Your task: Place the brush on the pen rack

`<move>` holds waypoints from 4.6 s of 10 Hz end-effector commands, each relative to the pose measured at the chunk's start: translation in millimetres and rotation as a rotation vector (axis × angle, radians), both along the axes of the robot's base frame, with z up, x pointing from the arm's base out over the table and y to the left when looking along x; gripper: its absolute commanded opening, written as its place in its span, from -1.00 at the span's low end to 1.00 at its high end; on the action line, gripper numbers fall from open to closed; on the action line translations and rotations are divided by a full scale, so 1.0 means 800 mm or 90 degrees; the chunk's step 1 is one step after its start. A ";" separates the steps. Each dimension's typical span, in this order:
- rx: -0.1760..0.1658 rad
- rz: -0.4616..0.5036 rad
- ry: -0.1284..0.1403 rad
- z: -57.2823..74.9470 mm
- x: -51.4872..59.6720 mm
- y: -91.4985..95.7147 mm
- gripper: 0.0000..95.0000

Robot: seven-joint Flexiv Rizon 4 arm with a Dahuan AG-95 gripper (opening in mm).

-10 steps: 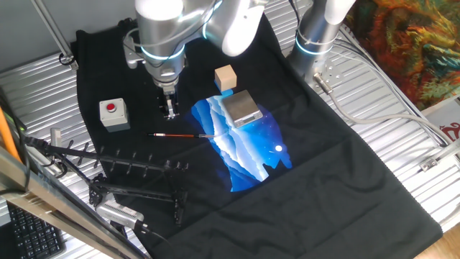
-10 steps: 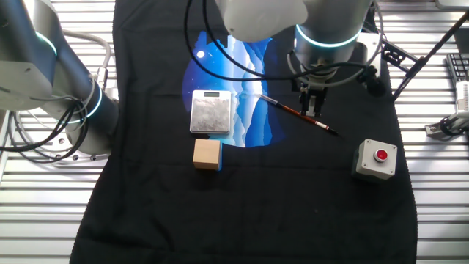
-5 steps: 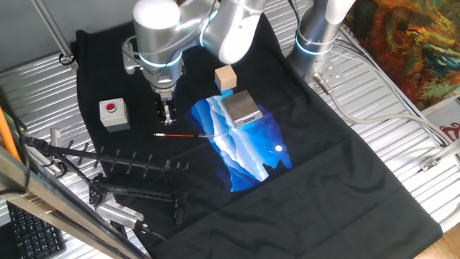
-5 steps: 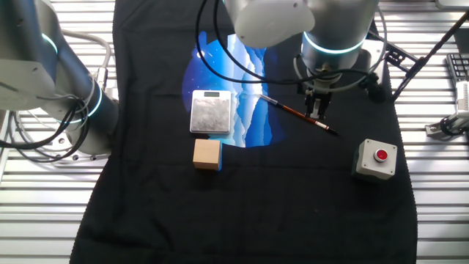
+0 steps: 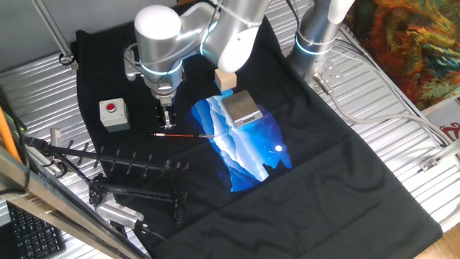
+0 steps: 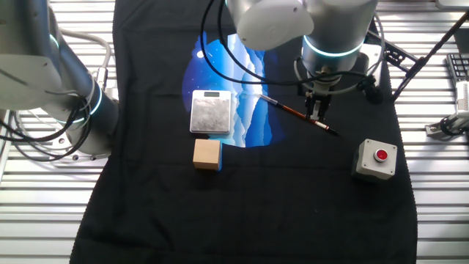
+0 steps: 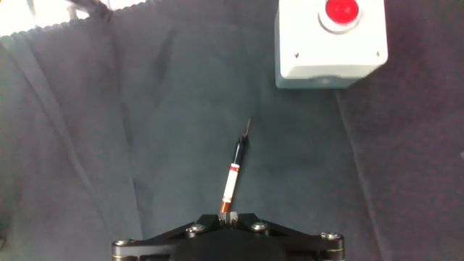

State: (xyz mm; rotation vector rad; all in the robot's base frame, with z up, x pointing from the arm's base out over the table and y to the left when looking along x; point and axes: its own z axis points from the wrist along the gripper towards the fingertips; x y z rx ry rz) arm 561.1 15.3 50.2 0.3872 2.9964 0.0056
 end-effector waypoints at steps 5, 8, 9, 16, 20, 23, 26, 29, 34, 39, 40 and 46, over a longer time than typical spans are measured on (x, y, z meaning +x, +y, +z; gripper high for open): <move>0.003 0.000 -0.002 -0.007 0.001 0.001 -1.00; 0.001 0.000 -0.004 -0.009 0.001 0.002 -1.00; 0.000 0.000 -0.005 -0.010 0.001 0.002 -1.00; -0.003 0.000 -0.019 -0.019 -0.002 0.009 -0.60; -0.002 0.000 -0.022 -0.024 -0.003 0.010 -0.60; -0.001 0.000 -0.025 -0.029 -0.004 0.011 -0.60; -0.001 0.000 -0.028 -0.035 -0.006 0.011 -0.60; 0.001 0.000 -0.026 -0.034 -0.006 0.011 -0.60; -0.001 0.003 -0.018 -0.035 -0.006 0.012 -0.60; -0.007 0.004 -0.016 -0.035 -0.006 0.012 -0.60; -0.007 0.002 -0.017 -0.035 -0.006 0.012 -0.60; -0.002 0.033 0.005 -0.035 -0.006 0.012 -0.60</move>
